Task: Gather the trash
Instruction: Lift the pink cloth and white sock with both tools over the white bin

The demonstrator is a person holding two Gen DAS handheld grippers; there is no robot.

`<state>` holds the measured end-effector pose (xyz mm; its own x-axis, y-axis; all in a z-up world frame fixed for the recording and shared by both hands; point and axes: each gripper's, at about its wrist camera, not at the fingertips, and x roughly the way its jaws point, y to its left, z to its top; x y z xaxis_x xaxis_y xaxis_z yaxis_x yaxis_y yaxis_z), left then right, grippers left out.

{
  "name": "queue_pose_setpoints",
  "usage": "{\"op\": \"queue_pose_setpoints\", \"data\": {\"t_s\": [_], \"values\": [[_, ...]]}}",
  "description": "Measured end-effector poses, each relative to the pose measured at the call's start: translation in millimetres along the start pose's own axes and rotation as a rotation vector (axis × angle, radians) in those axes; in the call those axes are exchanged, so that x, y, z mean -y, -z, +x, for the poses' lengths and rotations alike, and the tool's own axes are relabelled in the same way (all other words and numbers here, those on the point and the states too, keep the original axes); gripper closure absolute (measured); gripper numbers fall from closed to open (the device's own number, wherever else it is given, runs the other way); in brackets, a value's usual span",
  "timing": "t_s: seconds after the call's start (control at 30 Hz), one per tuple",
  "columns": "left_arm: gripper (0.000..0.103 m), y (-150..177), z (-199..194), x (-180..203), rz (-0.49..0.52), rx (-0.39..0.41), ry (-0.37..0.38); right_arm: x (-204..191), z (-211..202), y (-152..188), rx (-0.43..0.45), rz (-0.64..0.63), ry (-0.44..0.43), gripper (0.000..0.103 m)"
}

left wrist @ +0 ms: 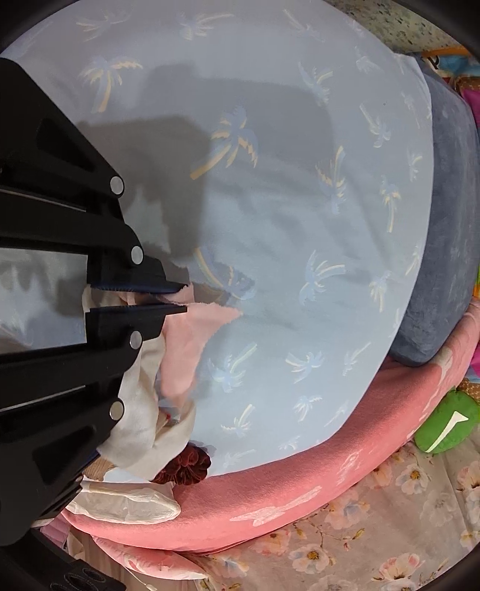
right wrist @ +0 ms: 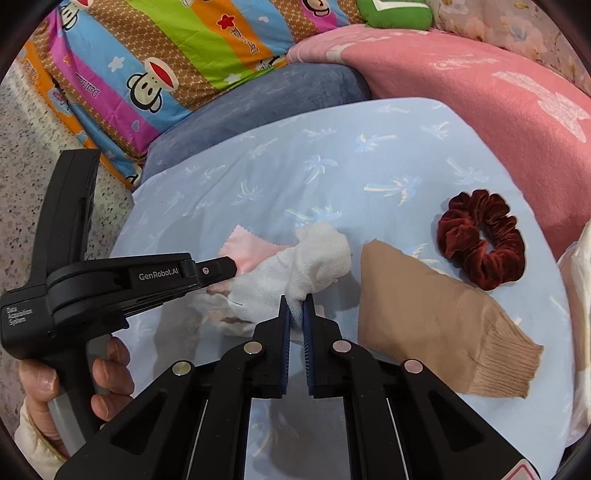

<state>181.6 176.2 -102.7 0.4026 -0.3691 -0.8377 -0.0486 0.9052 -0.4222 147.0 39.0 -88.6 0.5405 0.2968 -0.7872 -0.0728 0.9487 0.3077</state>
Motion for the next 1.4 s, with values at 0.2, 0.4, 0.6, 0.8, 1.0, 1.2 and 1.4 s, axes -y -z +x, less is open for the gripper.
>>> {"op": "queue_pose_setpoints", "data": {"t_s": [0.2,0.4,0.6,0.8,1.0,1.2,1.4], "values": [[0.100,1.0,-23.5,11.3,0.001,0.056,0.004,5.5,-41.5,-3.9,0.082,0.013,0.002,0.097],[0.100,5.6,-48.6,41.2,0.049,0.105,0.037,16.1,-84.2,-8.3,0.170,0.033,0.017,0.097],[0.100,11.4,-72.1,84.5,0.128,0.160,0.090,41.5,-123.9,-8.5,0.244,0.070,0.047,0.097],[0.100,19.8,-84.2,127.9,0.217,0.181,0.144,76.7,-162.2,-2.6,0.317,0.132,0.089,0.097],[0.100,33.8,-85.4,176.3,0.324,0.171,0.200,118.9,-194.0,7.3,0.374,0.204,0.142,0.097],[0.100,49.7,-77.9,225.1,0.424,0.142,0.246,161.1,-220.9,21.5,0.419,0.272,0.199,0.097],[0.100,67.3,-66.7,271.7,0.520,0.108,0.287,197.1,-238.8,34.5,0.441,0.326,0.254,0.097]]}}
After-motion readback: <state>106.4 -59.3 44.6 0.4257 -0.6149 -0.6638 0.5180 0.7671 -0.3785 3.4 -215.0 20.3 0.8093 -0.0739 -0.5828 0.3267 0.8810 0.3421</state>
